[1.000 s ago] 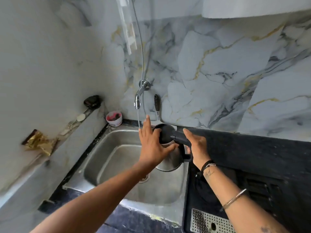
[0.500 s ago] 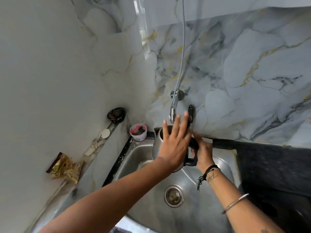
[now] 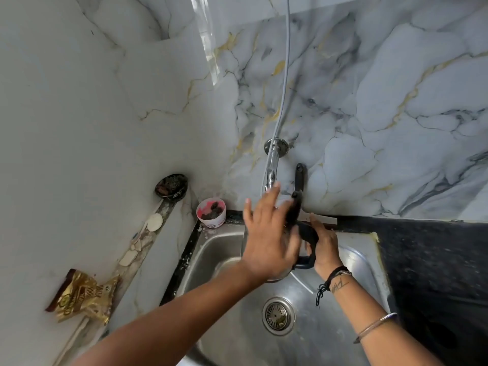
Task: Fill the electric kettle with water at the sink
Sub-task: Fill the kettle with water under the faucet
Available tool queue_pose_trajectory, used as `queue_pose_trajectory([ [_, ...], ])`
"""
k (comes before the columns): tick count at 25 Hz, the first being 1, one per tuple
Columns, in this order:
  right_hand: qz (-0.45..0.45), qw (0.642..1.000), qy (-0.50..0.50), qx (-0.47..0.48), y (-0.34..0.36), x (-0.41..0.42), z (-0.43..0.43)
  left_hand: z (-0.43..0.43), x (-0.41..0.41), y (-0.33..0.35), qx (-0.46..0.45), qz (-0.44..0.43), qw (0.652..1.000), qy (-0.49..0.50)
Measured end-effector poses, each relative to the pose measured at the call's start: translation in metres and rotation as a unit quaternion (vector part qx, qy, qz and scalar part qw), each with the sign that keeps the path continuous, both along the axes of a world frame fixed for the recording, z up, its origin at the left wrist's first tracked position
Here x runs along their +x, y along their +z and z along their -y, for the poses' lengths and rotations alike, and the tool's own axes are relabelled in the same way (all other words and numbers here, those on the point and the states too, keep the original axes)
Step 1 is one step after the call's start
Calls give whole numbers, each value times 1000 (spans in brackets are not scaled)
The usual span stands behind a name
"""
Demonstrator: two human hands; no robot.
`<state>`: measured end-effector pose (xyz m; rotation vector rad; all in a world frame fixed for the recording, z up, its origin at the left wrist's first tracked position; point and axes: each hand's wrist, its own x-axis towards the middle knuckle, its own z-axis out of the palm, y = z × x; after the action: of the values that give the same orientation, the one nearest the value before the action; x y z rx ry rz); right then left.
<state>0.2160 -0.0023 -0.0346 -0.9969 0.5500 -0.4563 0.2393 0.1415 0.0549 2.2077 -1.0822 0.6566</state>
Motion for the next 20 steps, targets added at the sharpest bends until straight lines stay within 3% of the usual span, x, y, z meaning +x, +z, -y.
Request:
queue_pose_trajectory([
  [3,-22,1000,-14,-1,-12,7,11,-1,30,8,-180,-152,962,135],
  [5,-9,1000,-15,27,-17,15,17,1,56,14,-134,-208,941,232],
  [7,-13,1000,-6,26,-19,23,21,11,76,16,-1,-212,942,262],
  [10,-29,999,7,13,-24,36,25,39,95,16,141,-202,934,259],
  [14,-33,999,8,12,-34,46,36,66,107,10,152,-206,933,252],
  [17,-21,999,17,22,-36,51,38,54,120,10,78,-319,924,195],
  [20,0,999,28,32,-35,56,39,35,140,26,72,-452,888,29],
])
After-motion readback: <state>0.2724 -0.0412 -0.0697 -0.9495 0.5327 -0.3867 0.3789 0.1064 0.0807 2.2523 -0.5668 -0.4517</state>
